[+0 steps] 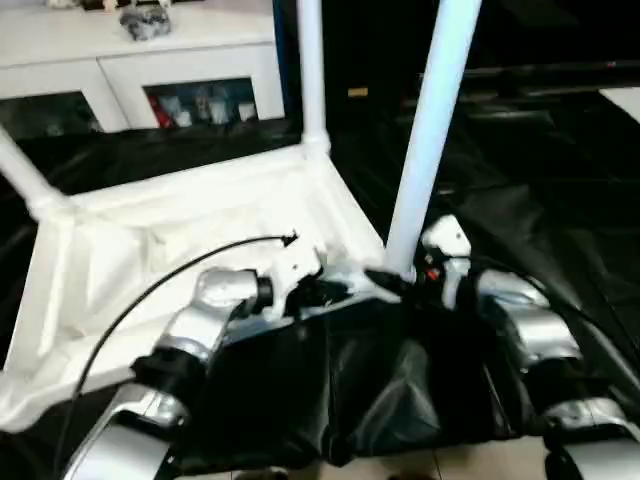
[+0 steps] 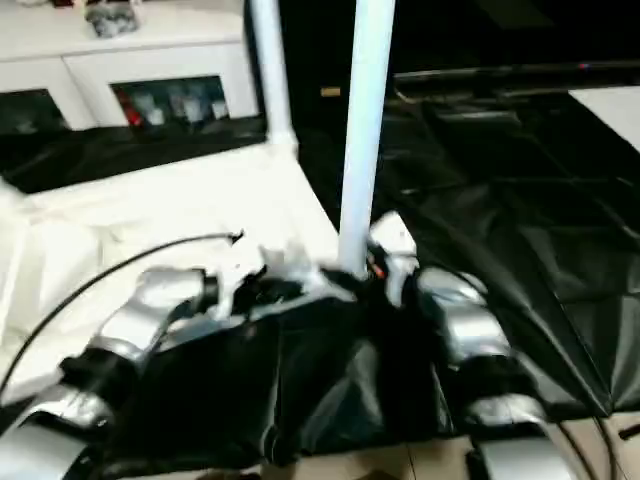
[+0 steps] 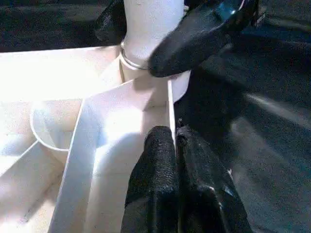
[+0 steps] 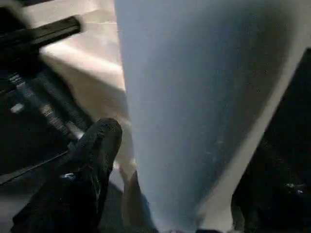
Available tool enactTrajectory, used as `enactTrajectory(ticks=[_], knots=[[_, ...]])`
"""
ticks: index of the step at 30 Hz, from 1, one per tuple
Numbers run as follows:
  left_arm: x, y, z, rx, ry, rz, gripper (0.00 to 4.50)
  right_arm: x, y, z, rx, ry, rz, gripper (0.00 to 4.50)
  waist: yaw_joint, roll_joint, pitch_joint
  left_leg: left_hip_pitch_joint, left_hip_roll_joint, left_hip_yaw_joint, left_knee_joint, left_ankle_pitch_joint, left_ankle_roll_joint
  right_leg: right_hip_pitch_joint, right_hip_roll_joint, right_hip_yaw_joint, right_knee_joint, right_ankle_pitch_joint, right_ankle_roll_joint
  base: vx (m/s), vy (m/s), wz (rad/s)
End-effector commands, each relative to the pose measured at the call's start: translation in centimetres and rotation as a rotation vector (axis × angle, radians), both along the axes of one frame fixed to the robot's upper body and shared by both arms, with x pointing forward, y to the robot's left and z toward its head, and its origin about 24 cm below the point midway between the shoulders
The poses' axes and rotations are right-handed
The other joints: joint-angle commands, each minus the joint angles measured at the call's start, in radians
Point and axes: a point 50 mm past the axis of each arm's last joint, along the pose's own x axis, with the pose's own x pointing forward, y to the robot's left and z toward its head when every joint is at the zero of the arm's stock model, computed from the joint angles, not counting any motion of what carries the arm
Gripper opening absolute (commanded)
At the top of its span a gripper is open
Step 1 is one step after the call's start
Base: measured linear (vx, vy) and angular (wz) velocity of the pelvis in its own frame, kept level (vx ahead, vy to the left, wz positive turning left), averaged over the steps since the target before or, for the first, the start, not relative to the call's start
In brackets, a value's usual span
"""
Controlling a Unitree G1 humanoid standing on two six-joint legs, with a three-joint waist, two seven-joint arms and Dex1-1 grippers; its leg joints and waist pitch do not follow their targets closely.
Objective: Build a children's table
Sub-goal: Rotate leg to tighten
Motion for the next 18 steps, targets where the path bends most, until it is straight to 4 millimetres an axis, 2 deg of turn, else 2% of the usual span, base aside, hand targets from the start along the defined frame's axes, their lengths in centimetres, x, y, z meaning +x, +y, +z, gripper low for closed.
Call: enactTrajectory(ticks=[1,3,4,7,10,18], knots=[[0.1,-0.6,1.9,-0.067,-0.07,-0.062,0.0,-1.1,0.9,-0.8,0.01,0.069,0.119,3.13,0.003,-0.017,-0.06,0.018,0.069,-0.03,-0.07,-0.21,0.103,0.049,-0.069,0.045,-0.073,-0.181,-0.264,0.0,0.0,0.0],[-0.1,-0.3,1.8,-0.065,-0.065,-0.071,0.0,-1.3,0.8,-0.7,0.016,0.082,0.148,3.1,0.006,-0.015,-0.06,0.02,0.07,-0.031,-0.072,-0.209,0.094,0.046,-0.068,0.046,-0.074,-0.195,-0.258,0.0,0.0,0.0],[-0.3,0.0,1.8,-0.061,-0.058,-0.079,0.0,-1.5,0.8,-0.6,0.019,0.091,0.174,2.84,0.008,-0.015,-0.06,0.021,0.07,-0.031,-0.073,-0.209,0.087,0.045,-0.067,0.046,-0.073,-0.196,-0.257,0.0,0.0,0.0],[-0.7,0.6,1.6,-0.05,-0.042,-0.091,0.0,-1.8,0.7,-0.5,0.01,0.117,0.228,2.64,0.008,-0.016,-0.06,0.018,0.071,-0.032,-0.073,-0.192,0.09,0.047,-0.068,0.046,-0.071,-0.177,-0.256,0.0,0.0,0.0],[-0.8,0.8,1.5,-0.047,-0.035,-0.095,0.0,-2.0,0.8,-0.5,0.007,0.127,0.246,2.43,0.009,-0.017,-0.061,0.02,0.069,-0.03,-0.072,-0.186,0.089,0.045,-0.066,0.046,-0.071,-0.171,-0.258,0.0,0.0,0.0],[-0.8,0.9,1.3,-0.024,-0.034,-0.083,0.0,-2.4,1.0,-0.7,0.003,0.144,0.272,2.2,0.011,-0.017,-0.062,0.021,0.069,-0.03,-0.071,-0.186,0.083,0.045,-0.067,0.047,-0.071,-0.178,-0.251,0.0,0.0,0.0]])
